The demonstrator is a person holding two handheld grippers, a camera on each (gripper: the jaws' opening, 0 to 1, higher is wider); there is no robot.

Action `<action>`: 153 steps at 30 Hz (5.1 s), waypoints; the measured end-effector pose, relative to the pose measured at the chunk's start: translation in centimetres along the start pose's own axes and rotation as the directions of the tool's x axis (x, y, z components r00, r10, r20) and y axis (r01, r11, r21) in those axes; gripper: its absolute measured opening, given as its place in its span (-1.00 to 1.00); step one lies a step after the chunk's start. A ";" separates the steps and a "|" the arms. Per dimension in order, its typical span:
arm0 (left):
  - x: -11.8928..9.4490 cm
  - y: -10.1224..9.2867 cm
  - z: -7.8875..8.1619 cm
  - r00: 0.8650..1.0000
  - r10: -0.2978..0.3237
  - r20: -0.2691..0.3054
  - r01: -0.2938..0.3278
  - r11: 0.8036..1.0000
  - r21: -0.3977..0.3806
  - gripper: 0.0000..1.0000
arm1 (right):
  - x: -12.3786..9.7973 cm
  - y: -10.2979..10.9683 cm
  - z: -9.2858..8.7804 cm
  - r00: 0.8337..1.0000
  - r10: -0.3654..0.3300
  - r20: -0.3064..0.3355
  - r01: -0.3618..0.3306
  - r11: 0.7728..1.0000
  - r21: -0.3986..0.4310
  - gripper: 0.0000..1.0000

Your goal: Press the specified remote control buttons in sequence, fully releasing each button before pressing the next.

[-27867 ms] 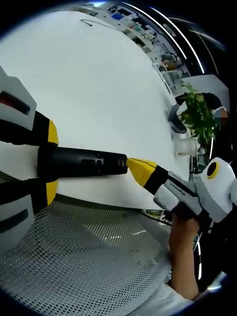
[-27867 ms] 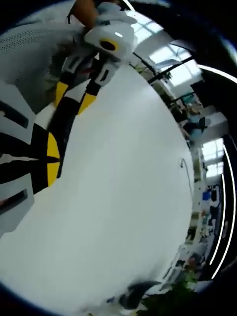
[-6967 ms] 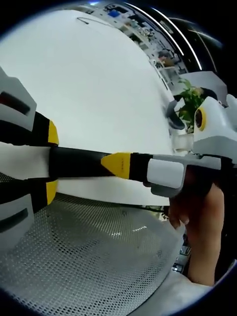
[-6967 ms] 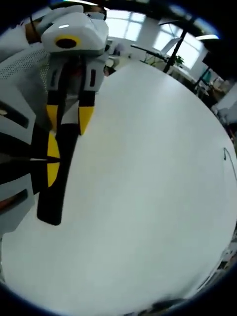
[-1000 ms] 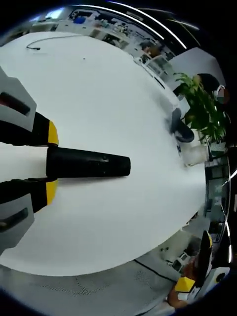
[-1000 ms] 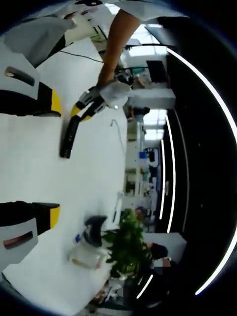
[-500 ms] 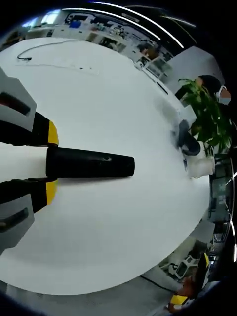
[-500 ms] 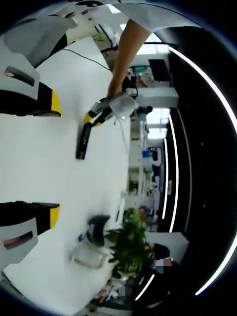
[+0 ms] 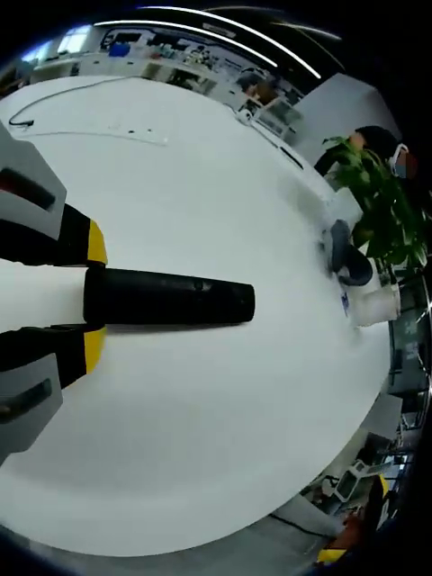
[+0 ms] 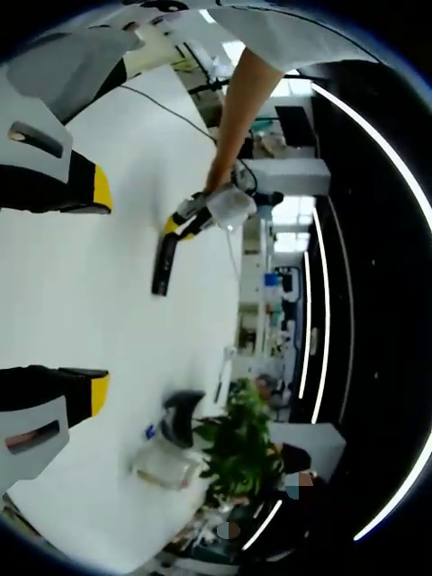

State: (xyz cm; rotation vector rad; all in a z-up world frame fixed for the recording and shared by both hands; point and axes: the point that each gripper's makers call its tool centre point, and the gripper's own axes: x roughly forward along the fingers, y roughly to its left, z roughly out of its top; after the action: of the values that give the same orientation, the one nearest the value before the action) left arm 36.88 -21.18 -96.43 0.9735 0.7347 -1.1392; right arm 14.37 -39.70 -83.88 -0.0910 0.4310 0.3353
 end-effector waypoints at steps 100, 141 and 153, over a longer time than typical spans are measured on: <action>-22.6 -17.4 -2.2 0.537 0.839 0.090 -0.414 0.355 -0.838 0.85 | -2.7 -0.8 3.3 0.981 -0.005 0.195 0.013 0.999 -0.039 0.56; -21.2 -18.0 -2.2 0.597 0.797 0.086 -0.438 0.414 -0.798 0.87 | -2.4 -1.2 3.2 0.978 -0.018 0.207 0.015 1.000 0.017 0.54; -21.2 -18.0 -3.0 0.597 0.801 0.053 -0.464 0.398 -0.791 0.86 | -2.0 -0.4 2.8 0.984 0.001 0.176 -0.001 1.000 0.002 0.53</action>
State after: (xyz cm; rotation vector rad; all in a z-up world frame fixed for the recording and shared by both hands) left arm 13.76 -12.10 -83.67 0.2170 0.2835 -0.2307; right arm 13.96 -40.26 -80.51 -0.0581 0.2558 0.3409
